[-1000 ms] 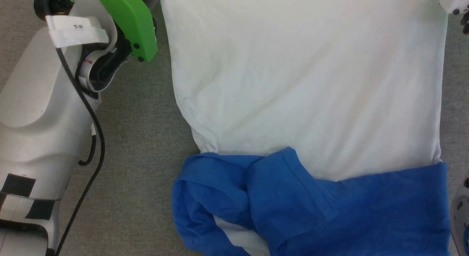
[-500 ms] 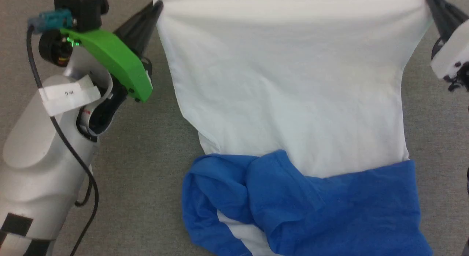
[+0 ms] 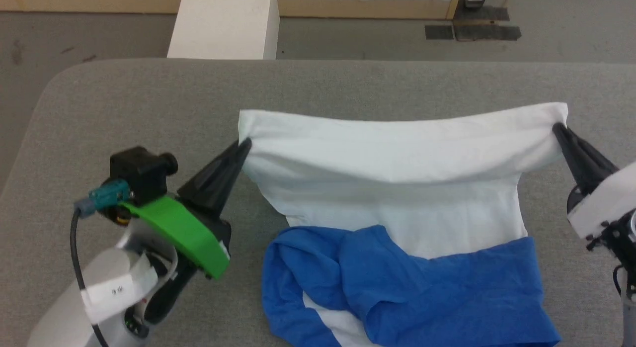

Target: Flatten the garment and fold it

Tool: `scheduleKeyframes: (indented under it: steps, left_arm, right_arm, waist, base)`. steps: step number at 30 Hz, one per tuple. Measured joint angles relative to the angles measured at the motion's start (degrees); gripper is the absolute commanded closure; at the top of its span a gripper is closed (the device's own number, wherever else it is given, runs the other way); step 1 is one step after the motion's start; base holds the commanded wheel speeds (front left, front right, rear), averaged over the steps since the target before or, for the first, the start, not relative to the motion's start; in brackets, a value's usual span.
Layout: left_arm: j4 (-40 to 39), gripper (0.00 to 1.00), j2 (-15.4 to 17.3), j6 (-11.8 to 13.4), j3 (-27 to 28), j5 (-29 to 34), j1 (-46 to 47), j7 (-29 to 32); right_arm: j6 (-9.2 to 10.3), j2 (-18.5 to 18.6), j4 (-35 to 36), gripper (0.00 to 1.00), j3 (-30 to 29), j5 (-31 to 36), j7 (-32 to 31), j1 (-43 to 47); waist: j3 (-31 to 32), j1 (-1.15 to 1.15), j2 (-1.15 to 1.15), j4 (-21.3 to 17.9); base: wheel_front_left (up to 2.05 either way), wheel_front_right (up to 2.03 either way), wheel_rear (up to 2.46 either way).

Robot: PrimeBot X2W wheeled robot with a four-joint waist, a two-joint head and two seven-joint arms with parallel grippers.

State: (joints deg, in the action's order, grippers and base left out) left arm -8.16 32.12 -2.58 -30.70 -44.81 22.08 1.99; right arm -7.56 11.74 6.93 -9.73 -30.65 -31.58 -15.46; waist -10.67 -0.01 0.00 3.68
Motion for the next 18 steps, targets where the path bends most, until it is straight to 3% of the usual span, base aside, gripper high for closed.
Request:
scheduleKeyframes:
  steps: [7, 18]
  left_arm:
    - [-5.8, 1.00, 2.4, 5.2, -0.4, 0.5, -12.7, -2.4]
    - [-8.1, 1.00, 1.9, 6.7, -4.1, -3.4, -25.3, -3.1]
  right_arm:
    - [0.00, -3.2, 7.4, 1.00, -2.0, -2.1, -0.8, 11.6]
    - [0.00, -3.4, 8.2, 1.00, 2.5, -8.5, -2.3, 27.7]
  waist:
    - [3.8, 0.00, 0.00, 0.8]
    - [4.7, 0.00, 0.00, 0.6]
  base:
    - [0.00, 0.00, 0.00]
    - [0.00, 0.00, 0.00]
